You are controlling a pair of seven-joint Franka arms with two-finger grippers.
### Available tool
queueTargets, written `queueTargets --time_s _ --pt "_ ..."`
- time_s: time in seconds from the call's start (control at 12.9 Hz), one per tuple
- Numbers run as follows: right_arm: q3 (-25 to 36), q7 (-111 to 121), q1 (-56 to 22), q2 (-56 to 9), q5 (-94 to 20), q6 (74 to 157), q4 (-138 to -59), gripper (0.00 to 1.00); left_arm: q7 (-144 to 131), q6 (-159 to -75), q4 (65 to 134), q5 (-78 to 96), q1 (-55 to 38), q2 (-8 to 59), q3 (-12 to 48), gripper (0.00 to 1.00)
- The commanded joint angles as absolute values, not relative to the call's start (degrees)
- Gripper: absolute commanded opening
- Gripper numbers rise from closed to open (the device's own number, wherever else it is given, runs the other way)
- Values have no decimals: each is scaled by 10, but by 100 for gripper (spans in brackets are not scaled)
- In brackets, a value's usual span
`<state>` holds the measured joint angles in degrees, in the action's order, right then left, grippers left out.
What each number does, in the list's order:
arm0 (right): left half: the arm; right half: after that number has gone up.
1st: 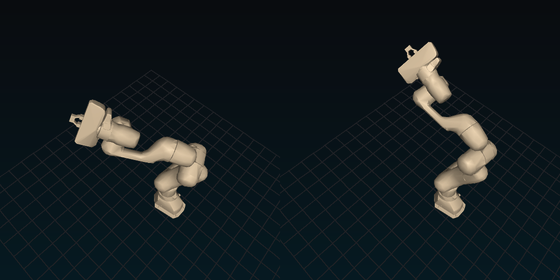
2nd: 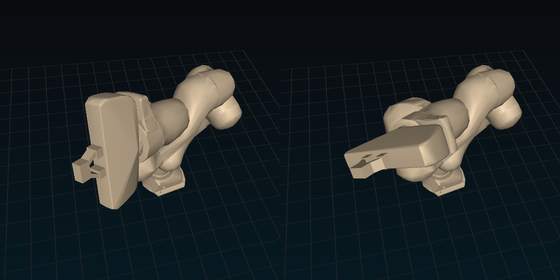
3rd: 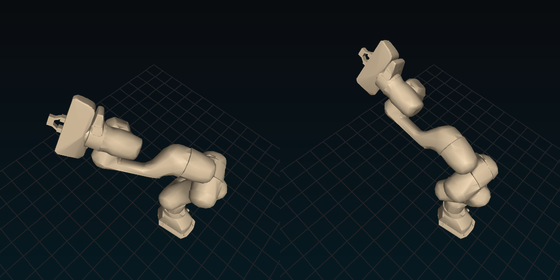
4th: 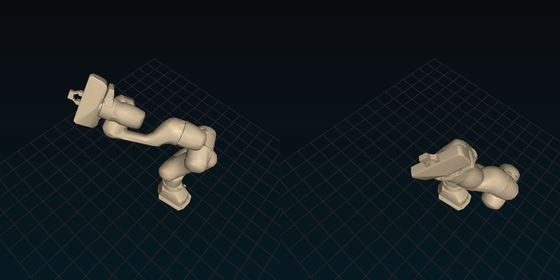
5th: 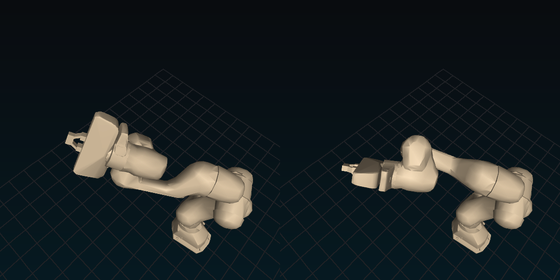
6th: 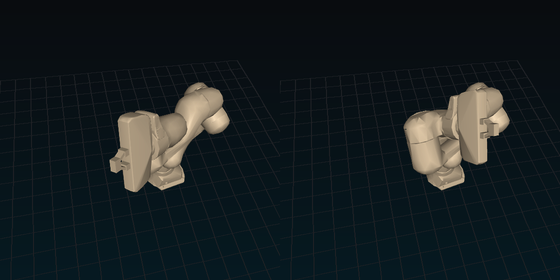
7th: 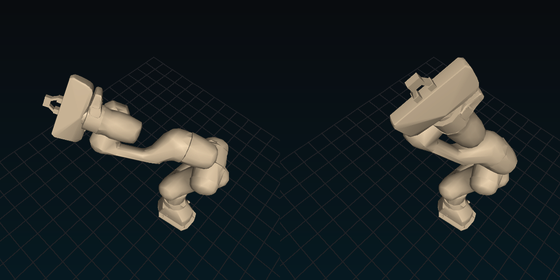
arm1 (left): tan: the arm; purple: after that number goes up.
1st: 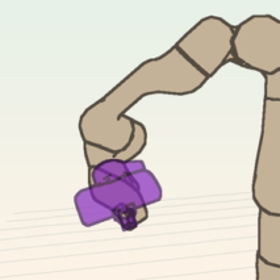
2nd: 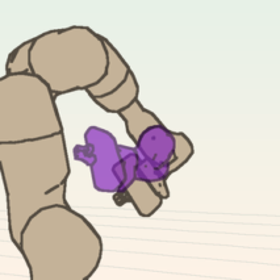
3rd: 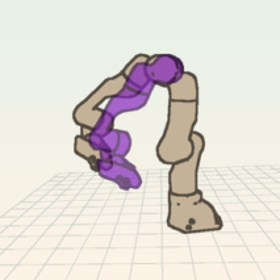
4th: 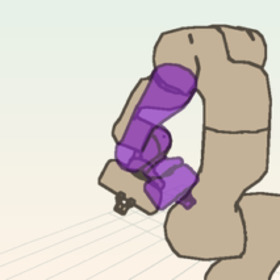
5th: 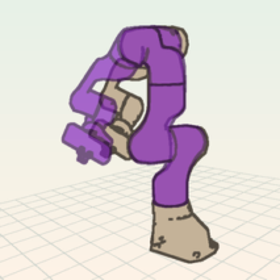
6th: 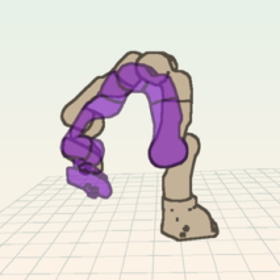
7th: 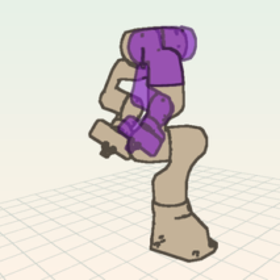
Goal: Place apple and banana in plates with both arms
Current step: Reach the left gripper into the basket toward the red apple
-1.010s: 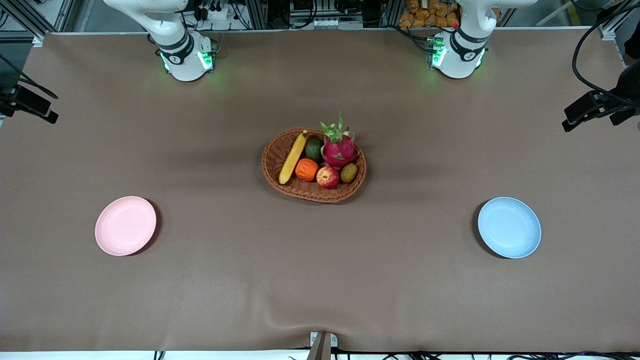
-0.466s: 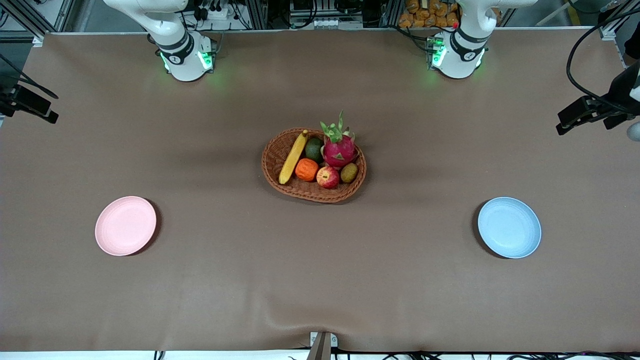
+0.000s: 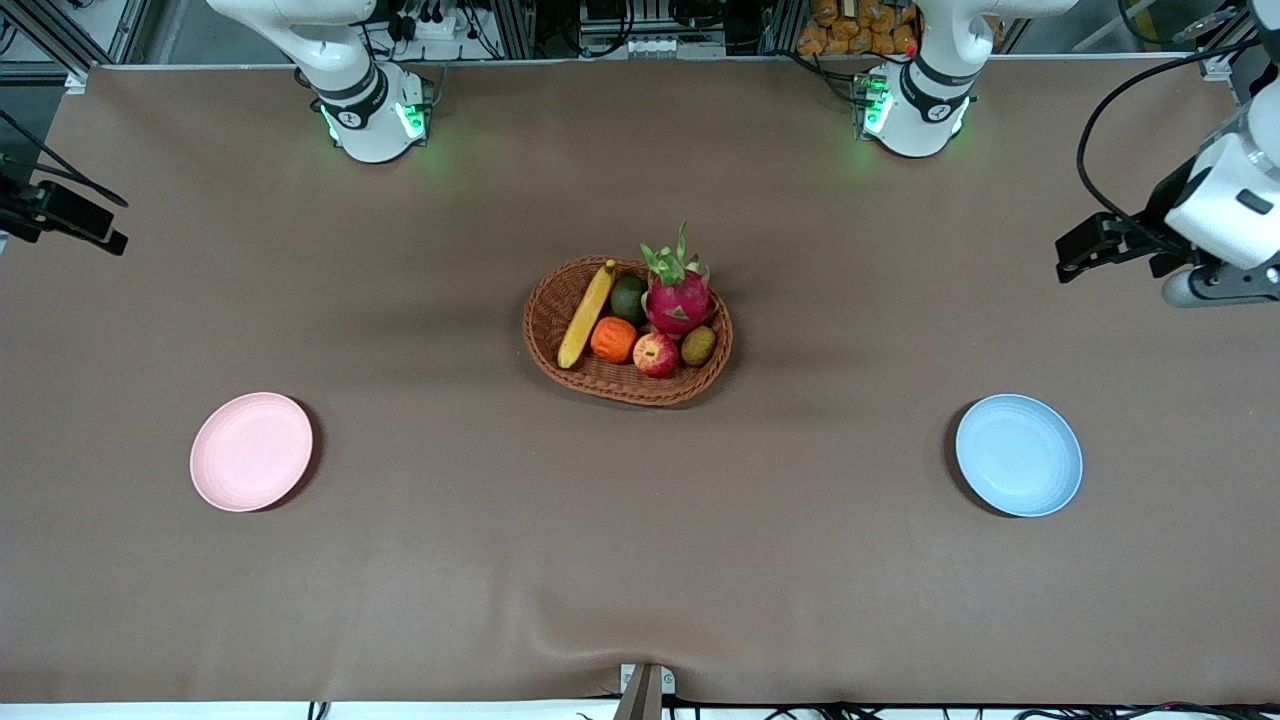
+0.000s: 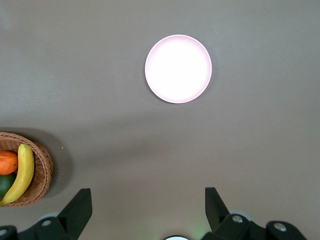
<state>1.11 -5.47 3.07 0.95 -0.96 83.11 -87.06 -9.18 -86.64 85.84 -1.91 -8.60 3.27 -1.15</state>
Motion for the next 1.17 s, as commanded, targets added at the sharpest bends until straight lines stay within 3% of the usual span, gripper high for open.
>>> queueTargets --time_s 0.0,0.54,1.09 --pt "11 -63 21 2 -18 837 -857 100 -95 -862 846 -22 -100 43 -9 100" --pt "11 -62 22 -20 -85 838 -857 100 -201 -913 844 -19 -166 99 20 100" --pt "11 -63 -14 -53 -95 838 -857 100 -340 -1036 841 -16 -312 241 25 100"
